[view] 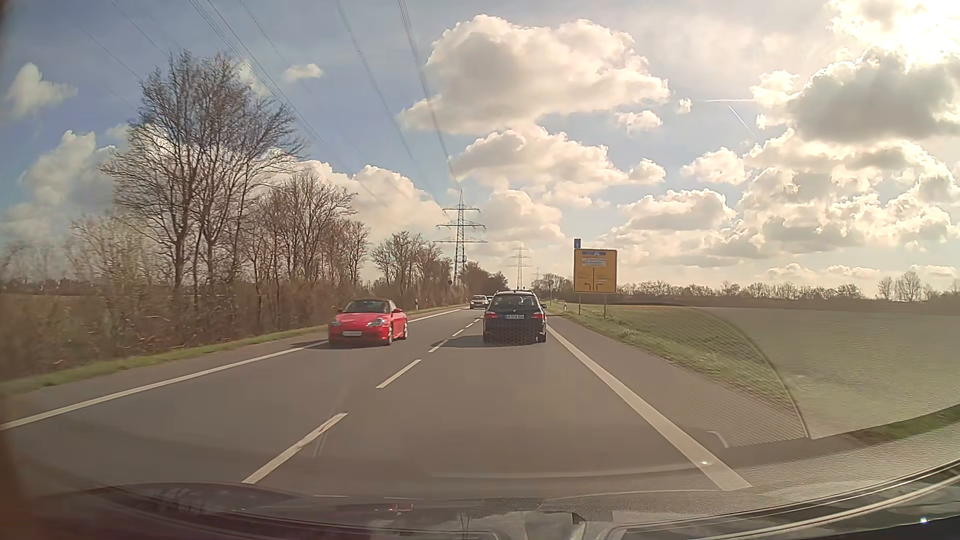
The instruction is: Follow the waypoints while adhering to traffic rules and regulations
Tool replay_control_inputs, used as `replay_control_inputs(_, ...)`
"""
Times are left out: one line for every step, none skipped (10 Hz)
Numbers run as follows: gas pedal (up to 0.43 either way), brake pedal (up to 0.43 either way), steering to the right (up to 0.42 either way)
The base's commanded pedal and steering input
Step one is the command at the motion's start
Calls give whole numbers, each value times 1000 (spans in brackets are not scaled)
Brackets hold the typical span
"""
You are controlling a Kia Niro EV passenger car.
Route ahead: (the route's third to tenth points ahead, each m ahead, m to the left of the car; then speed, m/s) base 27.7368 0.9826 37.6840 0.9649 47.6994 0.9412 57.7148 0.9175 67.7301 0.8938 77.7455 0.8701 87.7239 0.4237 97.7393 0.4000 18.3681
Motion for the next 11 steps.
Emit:
replay_control_inputs(98, 0, 0)
replay_control_inputs(98, 0, 0)
replay_control_inputs(98, 0, 0)
replay_control_inputs(98, 0, 0)
replay_control_inputs(98, 0, 1)
replay_control_inputs(98, 0, 0)
replay_control_inputs(98, 0, 0)
replay_control_inputs(87, 0, 1)
replay_control_inputs(87, 0, 1)
replay_control_inputs(87, 0, 1)
replay_control_inputs(87, 0, 1)
